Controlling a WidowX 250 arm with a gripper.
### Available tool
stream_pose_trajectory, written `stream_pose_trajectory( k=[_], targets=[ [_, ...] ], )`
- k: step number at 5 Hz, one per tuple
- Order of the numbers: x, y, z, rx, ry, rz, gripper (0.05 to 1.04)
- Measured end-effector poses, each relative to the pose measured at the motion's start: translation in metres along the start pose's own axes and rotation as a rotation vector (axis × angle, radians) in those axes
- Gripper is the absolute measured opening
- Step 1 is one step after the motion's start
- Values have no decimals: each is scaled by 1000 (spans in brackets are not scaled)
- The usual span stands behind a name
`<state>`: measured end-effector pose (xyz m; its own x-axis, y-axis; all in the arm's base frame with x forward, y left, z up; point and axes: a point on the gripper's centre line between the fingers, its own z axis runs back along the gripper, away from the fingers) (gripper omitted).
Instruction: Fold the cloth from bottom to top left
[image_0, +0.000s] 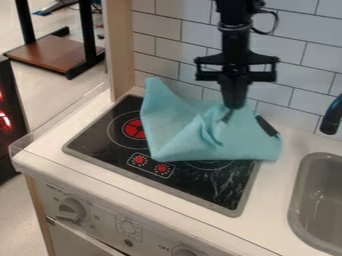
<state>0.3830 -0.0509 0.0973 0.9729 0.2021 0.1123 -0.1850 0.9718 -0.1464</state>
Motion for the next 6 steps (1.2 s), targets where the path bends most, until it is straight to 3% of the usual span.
stream_pose_trajectory(
  k=[1, 4, 5, 6],
  targets=[
    [23, 24, -11, 46, 1, 80, 51],
    [34, 48, -54, 165, 26, 47, 74],
    [37, 53, -52, 166, 22, 78, 228],
    [39, 62, -50, 157, 21, 111, 491]
  ],
)
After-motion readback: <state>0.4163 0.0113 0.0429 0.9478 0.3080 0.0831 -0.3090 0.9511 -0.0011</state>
